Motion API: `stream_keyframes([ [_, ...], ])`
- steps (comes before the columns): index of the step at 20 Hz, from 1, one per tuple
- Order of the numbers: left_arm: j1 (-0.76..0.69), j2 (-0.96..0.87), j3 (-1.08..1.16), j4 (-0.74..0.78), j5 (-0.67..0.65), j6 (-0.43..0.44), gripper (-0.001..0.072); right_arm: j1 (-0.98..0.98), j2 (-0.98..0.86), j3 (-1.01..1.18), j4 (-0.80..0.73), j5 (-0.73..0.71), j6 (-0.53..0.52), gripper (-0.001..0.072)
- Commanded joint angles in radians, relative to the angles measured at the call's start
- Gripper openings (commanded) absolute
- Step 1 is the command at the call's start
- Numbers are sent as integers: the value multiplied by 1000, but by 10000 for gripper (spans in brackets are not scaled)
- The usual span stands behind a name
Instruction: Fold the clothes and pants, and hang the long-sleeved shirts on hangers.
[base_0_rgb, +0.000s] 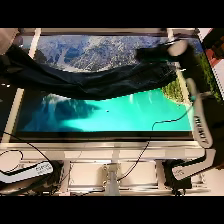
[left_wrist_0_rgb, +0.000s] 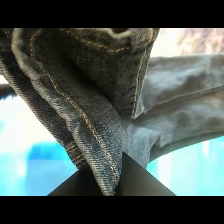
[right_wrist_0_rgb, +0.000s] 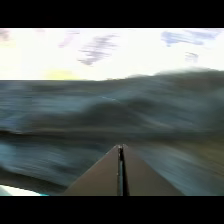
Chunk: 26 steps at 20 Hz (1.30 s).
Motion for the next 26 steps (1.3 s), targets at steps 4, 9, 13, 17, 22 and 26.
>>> stream_keyframes([
  [4, 1, 34, 1, -273, 11, 3, 28, 427, -199, 1, 60, -424, 125, 43],
  [9, 1, 35, 1, -360, 23, 56, 28, 588, -317, 61, 123, -582, 185, 42],
  [13, 1, 22, 1, -357, 101, 66, 28, 628, -399, 178, 224, -546, 219, 42],
  [17, -23, -15, 0, -326, 132, 66, 28, 617, -405, 212, 187, -490, 214, 43],
  [22, -208, -125, 0, -252, 176, 82, 28, 507, -400, 212, 39, -207, 215, 44],
  [26, -406, -255, 0, -252, 262, 89, 28, 334, -385, 212, -7, -3, 219, 44],
])
